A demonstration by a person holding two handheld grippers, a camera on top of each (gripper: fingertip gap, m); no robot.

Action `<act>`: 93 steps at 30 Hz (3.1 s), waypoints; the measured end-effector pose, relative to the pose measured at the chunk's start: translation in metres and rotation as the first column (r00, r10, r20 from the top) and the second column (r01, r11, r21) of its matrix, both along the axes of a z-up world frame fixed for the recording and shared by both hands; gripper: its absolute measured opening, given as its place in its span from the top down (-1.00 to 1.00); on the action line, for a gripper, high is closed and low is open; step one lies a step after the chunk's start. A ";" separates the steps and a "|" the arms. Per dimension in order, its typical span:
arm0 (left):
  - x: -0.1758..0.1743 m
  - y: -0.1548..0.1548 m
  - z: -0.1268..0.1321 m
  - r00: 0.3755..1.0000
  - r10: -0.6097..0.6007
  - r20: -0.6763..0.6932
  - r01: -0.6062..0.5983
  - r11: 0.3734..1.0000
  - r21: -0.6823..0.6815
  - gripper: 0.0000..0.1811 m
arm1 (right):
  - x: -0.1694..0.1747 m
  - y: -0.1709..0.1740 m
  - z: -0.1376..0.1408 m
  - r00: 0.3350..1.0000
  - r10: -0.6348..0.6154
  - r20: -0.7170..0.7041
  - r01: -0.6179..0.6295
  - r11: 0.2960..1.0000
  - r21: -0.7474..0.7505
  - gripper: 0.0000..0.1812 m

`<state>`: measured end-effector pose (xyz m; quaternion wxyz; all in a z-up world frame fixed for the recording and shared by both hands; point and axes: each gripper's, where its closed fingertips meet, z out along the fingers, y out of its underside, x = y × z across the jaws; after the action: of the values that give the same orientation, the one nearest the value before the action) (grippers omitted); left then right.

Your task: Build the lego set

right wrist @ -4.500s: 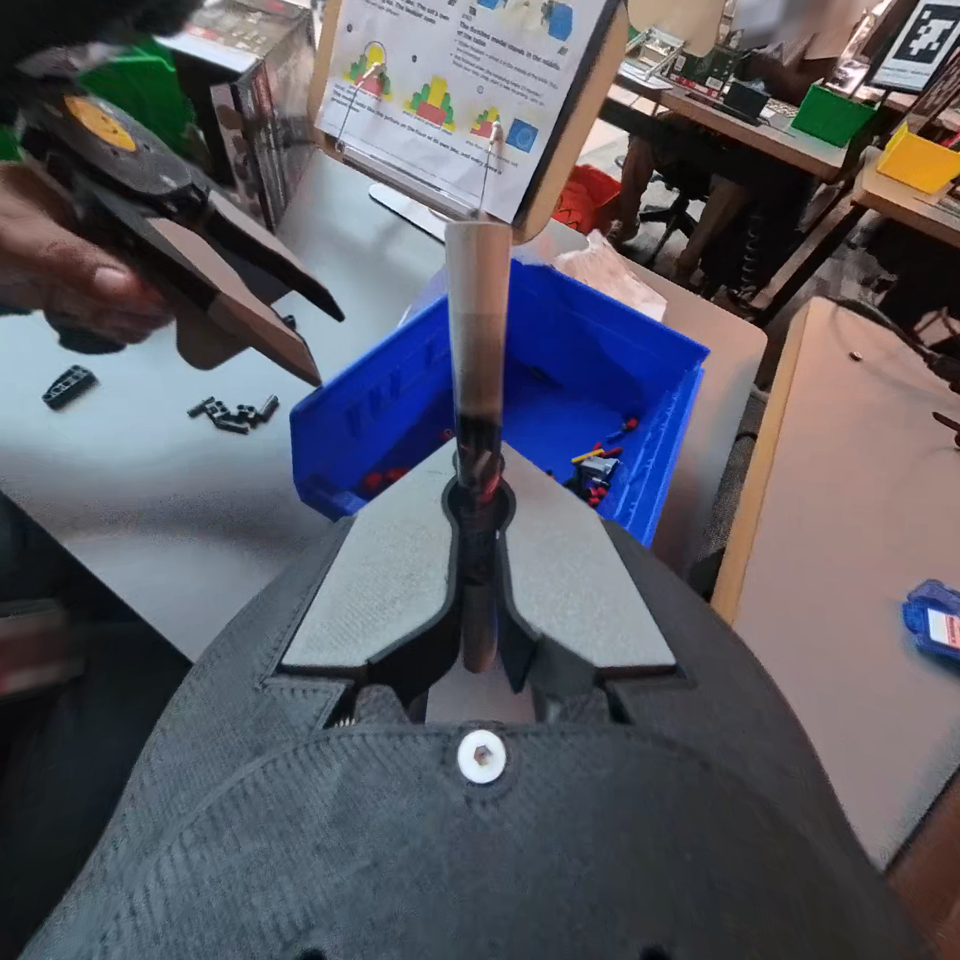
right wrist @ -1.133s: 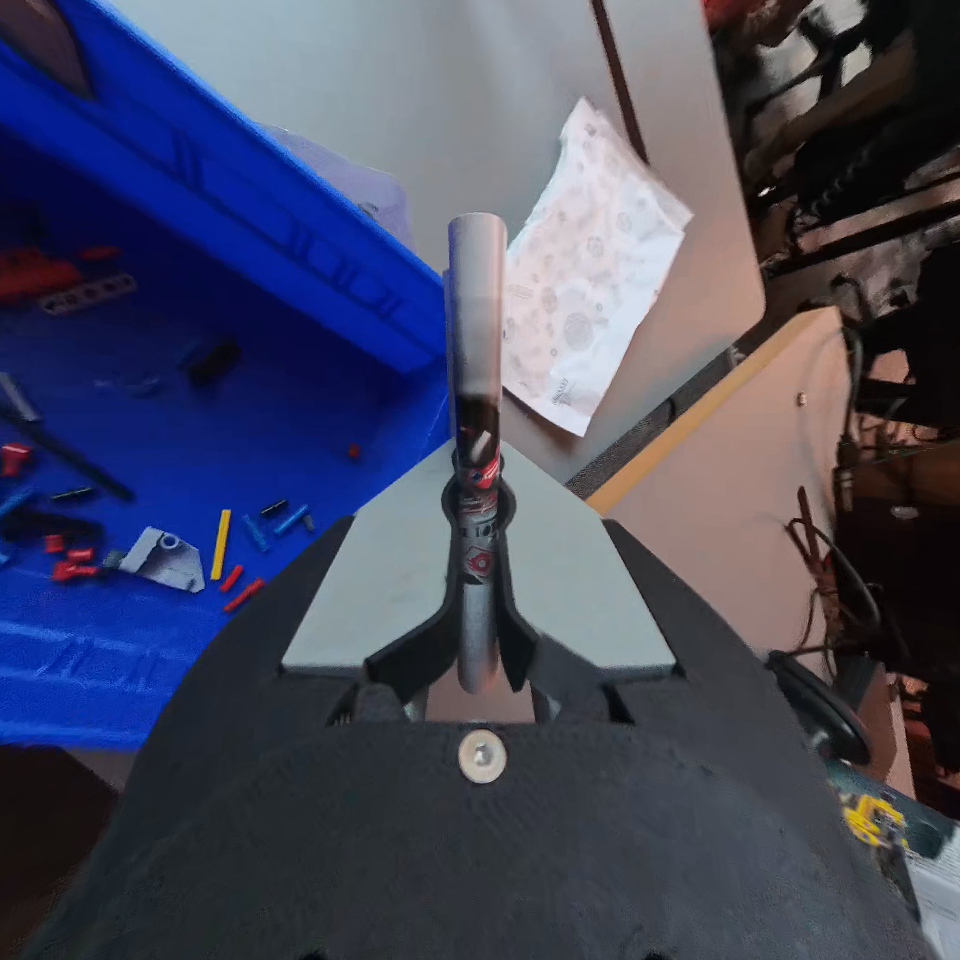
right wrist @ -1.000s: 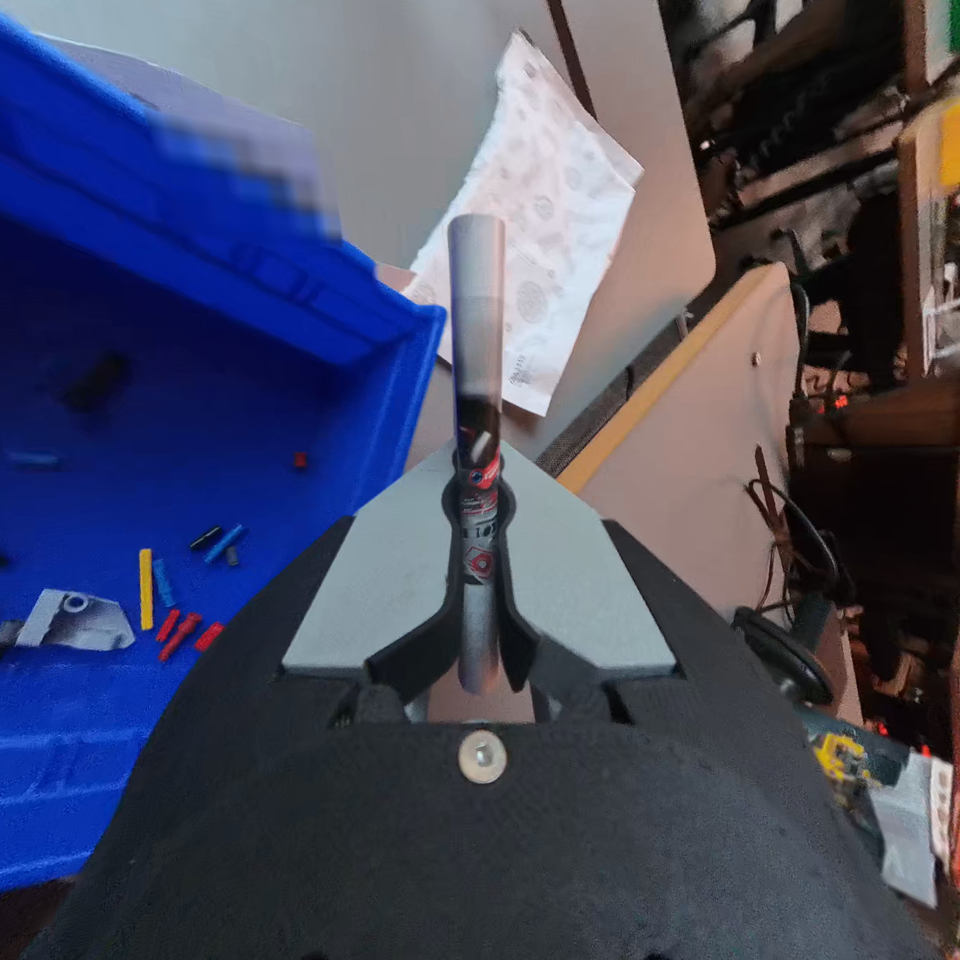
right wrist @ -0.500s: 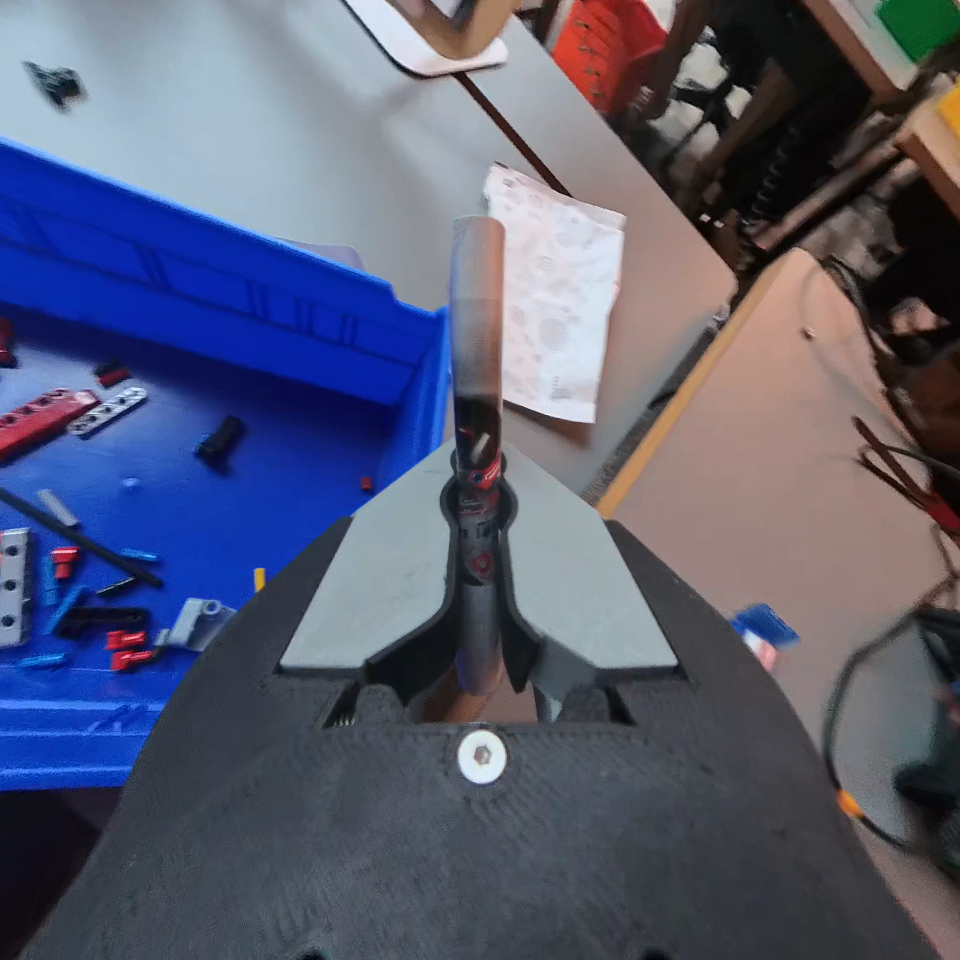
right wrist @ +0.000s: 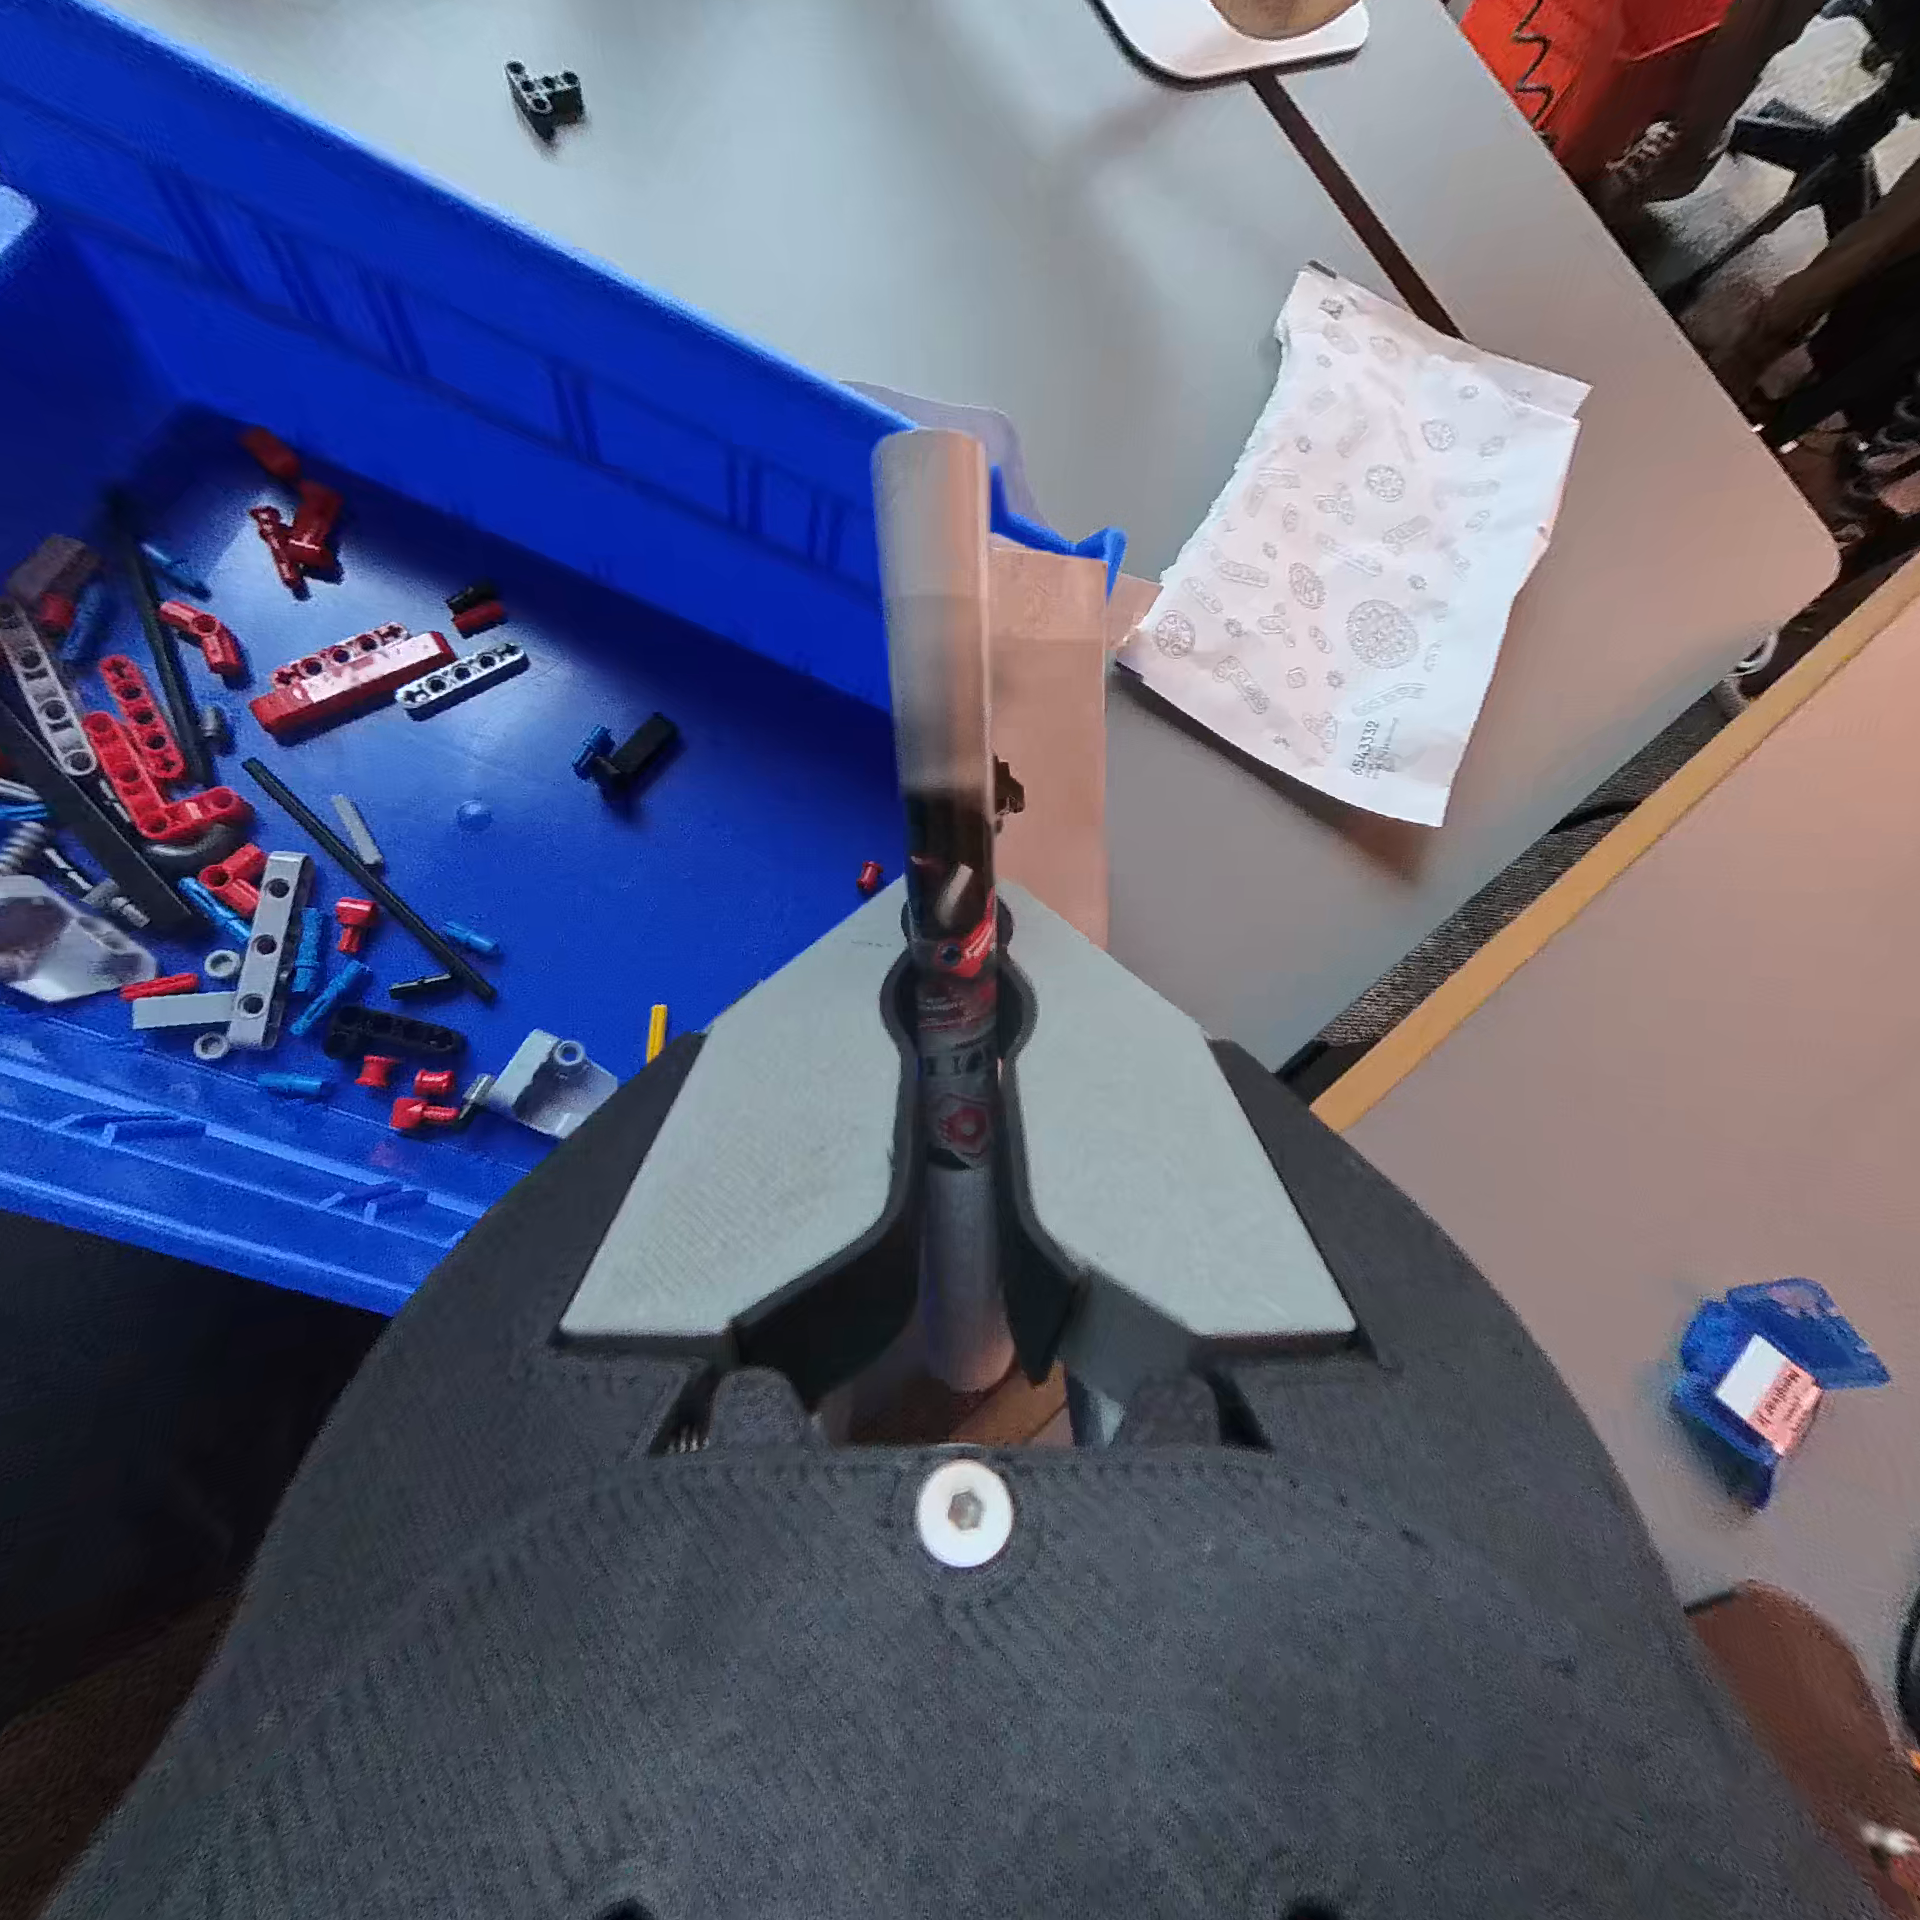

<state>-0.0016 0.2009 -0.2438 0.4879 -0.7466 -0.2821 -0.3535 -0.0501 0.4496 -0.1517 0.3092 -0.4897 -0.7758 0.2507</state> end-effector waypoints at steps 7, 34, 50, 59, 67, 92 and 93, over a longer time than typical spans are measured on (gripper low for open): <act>0.040 0.008 -0.005 0.971 -0.130 0.202 0.117 0.990 0.075 0.02 | 0.013 -0.031 0.003 0.995 0.090 0.039 -0.086 0.992 -0.096 0.95; 0.013 -0.056 -0.006 0.962 -0.108 0.251 0.096 0.994 0.061 0.15 | 0.025 -0.047 -0.028 0.981 0.094 0.172 -0.102 0.994 0.037 0.97; -0.011 -0.075 0.001 0.966 -0.052 0.253 0.033 0.996 0.081 0.01 | 0.008 -0.056 -0.042 0.984 0.067 0.165 -0.065 0.998 -0.021 0.96; -0.008 -0.086 -0.010 0.969 -0.065 0.238 0.060 0.998 0.030 0.19 | 0.004 -0.071 -0.044 0.980 0.102 0.173 -0.100 0.995 -0.018 0.96; -0.010 -0.106 -0.002 0.962 -0.127 0.243 0.122 0.992 0.035 0.20 | 0.003 -0.081 -0.048 0.978 0.095 0.185 -0.086 0.995 -0.052 0.97; 0.031 -0.161 -0.038 0.885 -0.213 0.413 0.221 0.975 0.028 0.25 | -0.017 -0.159 -0.056 0.975 0.188 0.115 -0.178 0.980 -0.092 0.97; 0.031 -0.162 -0.038 0.887 -0.211 0.411 0.217 0.976 0.032 0.24 | -0.017 -0.167 -0.057 0.972 0.210 0.107 -0.198 0.974 -0.113 0.97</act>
<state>0.0289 0.0387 -0.2816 0.3700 -0.6853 -0.2971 -0.5524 -0.0669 0.2824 -0.2085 0.2099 -0.4363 -0.8254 0.2905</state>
